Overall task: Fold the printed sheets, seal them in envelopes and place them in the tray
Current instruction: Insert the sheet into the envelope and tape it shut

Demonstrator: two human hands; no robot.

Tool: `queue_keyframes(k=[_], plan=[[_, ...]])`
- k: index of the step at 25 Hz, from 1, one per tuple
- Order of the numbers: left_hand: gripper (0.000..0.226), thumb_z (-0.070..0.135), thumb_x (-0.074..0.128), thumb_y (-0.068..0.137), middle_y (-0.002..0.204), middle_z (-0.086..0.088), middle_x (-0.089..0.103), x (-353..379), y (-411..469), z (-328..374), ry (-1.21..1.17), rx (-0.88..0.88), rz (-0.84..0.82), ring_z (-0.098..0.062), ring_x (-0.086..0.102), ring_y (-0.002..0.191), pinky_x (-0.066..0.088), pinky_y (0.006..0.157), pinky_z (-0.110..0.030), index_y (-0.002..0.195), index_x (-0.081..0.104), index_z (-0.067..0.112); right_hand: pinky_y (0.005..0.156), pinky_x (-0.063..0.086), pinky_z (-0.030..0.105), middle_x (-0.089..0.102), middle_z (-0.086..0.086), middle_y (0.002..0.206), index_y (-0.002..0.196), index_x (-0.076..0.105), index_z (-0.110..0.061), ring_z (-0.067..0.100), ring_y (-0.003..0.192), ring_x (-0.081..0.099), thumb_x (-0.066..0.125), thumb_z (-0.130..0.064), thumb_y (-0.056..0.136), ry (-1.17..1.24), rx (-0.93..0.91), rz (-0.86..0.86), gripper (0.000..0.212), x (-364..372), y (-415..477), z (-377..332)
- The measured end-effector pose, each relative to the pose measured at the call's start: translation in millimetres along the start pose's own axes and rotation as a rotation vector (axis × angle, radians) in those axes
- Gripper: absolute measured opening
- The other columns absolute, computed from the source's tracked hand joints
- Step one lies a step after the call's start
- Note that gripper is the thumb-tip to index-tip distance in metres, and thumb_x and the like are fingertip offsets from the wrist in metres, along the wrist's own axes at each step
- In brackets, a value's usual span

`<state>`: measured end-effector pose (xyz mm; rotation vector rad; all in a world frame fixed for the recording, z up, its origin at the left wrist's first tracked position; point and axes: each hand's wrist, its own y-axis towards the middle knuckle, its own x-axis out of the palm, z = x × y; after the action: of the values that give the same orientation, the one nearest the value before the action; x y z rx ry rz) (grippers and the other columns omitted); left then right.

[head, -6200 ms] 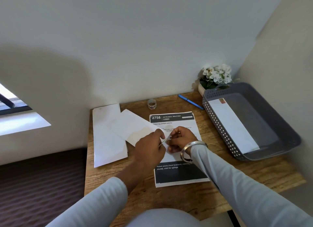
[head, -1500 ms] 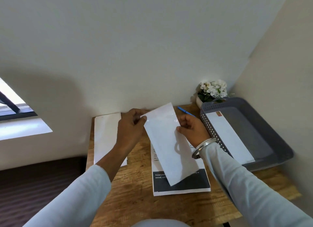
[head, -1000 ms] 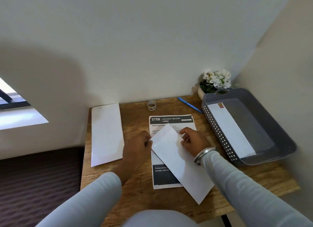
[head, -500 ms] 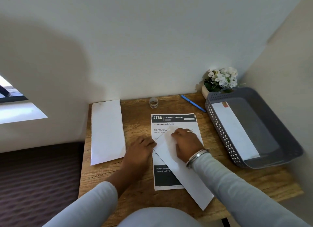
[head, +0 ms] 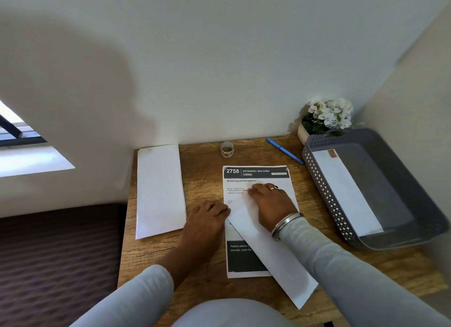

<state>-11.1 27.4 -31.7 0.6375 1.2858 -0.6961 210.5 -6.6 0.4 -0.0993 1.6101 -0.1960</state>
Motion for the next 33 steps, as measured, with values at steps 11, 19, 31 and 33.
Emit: queue_keyframes(k=[11, 19, 31, 33], plan=[[0.055, 0.018, 0.057, 0.095, 0.148, -0.005, 0.047, -21.4, 53.3, 17.8, 0.104, 0.086, -0.088, -0.026, 0.042, 0.131, 0.042, 0.106, -0.041, 0.147, 0.042, 0.015, 0.108, 0.039, 0.042, 0.039, 0.002, 0.150, 0.145, 0.043, -0.018, 0.028, 0.133, 0.039, 0.055, -0.013, 0.083, 0.060, 0.036, -0.024, 0.063, -1.8, 0.7, -0.8], [0.062, 0.034, 0.068, 0.090, 0.150, -0.007, 0.048, -13.4, -7.0, -4.3, 0.089, 0.071, -0.128, -0.031, 0.041, 0.137, 0.042, 0.107, -0.050, 0.145, 0.047, 0.015, 0.111, 0.037, 0.043, 0.040, 0.003, 0.150, 0.145, 0.042, -0.017, 0.028, 0.134, 0.039, 0.053, -0.016, 0.086, 0.038, 0.054, 0.005, 0.060, 1.0, -0.9, -5.2], [0.059, 0.032, 0.060, 0.094, 0.153, -0.006, 0.044, -14.4, -5.1, 0.9, 0.081, 0.032, -0.111, -0.030, 0.036, 0.139, 0.038, 0.111, -0.047, 0.148, 0.042, 0.016, 0.107, 0.038, 0.044, 0.046, -0.001, 0.145, 0.143, 0.045, -0.020, 0.027, 0.129, 0.043, 0.054, -0.012, 0.080, -0.008, 0.011, 0.028, 0.064, -3.1, 0.0, -8.9], [0.060, 0.031, 0.060, 0.095, 0.154, -0.005, 0.042, -15.3, -5.0, 1.2, 0.071, 0.020, -0.121, -0.029, 0.035, 0.140, 0.037, 0.112, -0.047, 0.149, 0.041, 0.017, 0.108, 0.037, 0.045, 0.048, 0.001, 0.143, 0.141, 0.047, -0.019, 0.027, 0.129, 0.043, 0.053, -0.013, 0.081, -0.024, 0.019, 0.031, 0.060, -6.0, 1.8, -11.3]])
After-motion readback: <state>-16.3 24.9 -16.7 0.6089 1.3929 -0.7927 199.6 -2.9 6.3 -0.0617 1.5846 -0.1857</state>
